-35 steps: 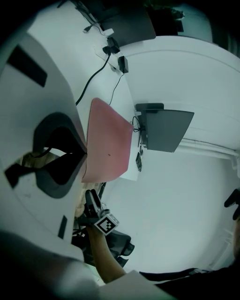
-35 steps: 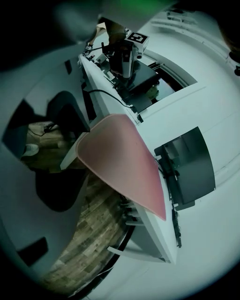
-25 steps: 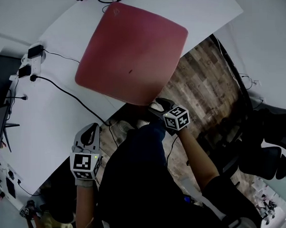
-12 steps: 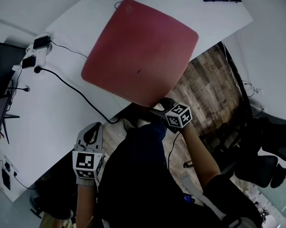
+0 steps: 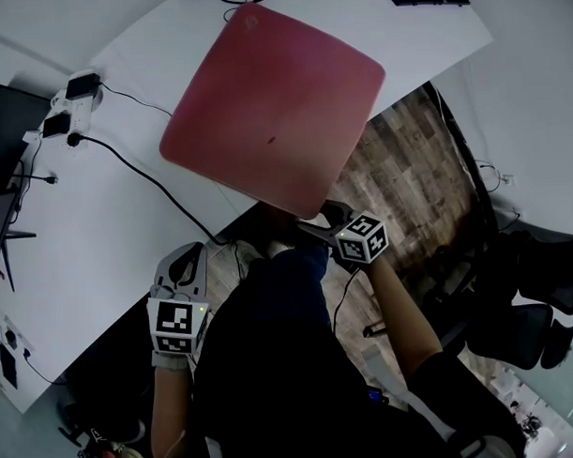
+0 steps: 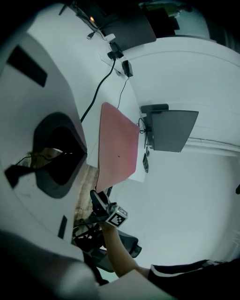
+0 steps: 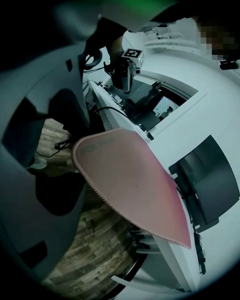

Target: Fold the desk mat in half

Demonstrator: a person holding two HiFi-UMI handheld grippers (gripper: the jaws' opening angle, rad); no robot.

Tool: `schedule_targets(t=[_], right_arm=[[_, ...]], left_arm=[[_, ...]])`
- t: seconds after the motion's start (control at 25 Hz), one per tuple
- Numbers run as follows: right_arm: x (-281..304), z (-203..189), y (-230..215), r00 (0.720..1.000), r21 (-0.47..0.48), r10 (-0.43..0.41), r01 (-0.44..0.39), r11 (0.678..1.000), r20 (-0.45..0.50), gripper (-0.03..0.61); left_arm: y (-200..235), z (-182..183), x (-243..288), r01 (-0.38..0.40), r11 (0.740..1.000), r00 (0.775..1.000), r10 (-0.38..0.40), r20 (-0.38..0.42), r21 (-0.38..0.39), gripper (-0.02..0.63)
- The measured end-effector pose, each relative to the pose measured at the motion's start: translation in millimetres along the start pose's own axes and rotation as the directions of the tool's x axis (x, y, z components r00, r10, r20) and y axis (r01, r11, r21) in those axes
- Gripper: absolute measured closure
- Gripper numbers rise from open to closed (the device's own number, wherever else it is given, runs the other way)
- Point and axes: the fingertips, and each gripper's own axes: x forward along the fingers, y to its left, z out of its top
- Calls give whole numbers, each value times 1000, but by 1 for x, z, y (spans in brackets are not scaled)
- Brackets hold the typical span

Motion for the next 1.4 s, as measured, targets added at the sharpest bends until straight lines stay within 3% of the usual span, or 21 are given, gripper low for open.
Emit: schedule_targets(t=[0.36,0.44,0.52,0.76,0.96,1.16,1.4], right_arm=[[-18,15,8,996,56,-24,20,998,83,299],[-22,20,10,994,58,-36,30,998,105,335],[-27,27,12,990,44,-49,43,998,131,414],[-37,39,24,988,4,-52,51,999,149,457],[-47,50,29,980,102,-61,42,994,188,525],[-52,63,38,979,106,-115,98,990,166,535],[-61,92,46,972,81,-153,140,987,178,540]], left_arm=[[-17,5,-2,22,1000,999,-22,23,12,607],[-19,7,-3,24,1000,999,-25,26,17,607],[-21,9,-5,24,1000,999,-25,33,20,607],[-20,13,-9,18,1000,998,-19,55,20,607],[-15,19,-12,7,1000,996,-8,86,3,607],[-9,25,-14,24,998,995,-19,101,-50,607],[-2,37,-16,37,998,990,-29,136,-57,607]])
